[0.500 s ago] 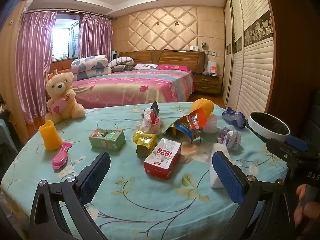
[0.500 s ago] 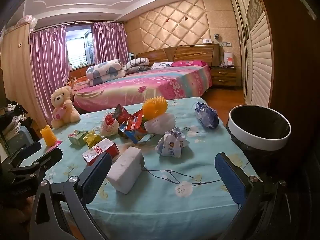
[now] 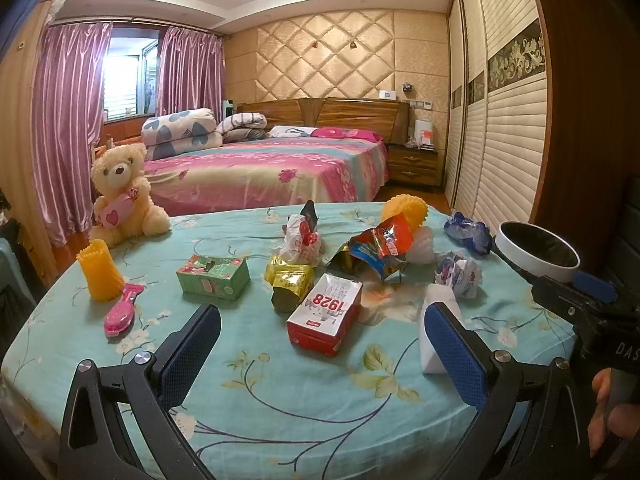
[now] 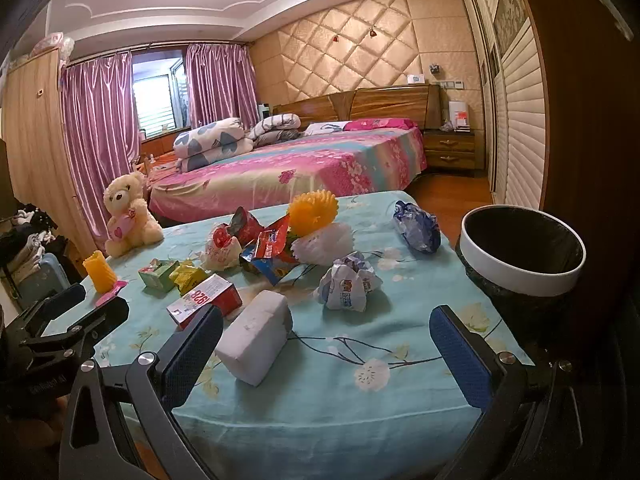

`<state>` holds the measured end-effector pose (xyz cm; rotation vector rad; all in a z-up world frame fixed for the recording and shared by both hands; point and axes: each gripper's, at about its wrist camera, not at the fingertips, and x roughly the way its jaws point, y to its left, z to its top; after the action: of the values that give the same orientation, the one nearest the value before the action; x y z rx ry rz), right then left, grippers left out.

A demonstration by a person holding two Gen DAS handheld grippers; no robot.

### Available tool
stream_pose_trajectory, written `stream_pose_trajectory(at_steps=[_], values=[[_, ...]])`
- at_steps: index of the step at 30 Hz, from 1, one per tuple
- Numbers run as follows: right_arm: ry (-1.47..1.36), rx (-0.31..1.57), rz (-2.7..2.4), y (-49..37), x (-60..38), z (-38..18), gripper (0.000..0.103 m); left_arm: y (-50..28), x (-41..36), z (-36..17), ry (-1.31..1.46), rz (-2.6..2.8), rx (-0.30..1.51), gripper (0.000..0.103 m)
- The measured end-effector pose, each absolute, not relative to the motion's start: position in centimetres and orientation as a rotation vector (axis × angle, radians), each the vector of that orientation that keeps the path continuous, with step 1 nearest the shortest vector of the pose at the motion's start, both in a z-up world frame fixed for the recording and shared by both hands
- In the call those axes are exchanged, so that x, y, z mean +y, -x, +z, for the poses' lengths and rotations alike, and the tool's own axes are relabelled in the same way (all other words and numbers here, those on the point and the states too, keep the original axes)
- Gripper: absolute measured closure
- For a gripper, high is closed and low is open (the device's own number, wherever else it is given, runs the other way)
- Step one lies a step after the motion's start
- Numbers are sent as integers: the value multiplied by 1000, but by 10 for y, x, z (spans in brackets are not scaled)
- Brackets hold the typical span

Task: Collect trash

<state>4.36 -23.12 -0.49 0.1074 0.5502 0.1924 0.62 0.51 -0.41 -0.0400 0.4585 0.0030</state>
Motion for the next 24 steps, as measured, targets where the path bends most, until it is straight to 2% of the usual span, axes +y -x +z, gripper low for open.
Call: stream_pose_trajectory(at_steps=[24], values=[[-116, 555, 198, -43, -230, -6, 0, 0, -1, -4, 33, 6, 468, 1]])
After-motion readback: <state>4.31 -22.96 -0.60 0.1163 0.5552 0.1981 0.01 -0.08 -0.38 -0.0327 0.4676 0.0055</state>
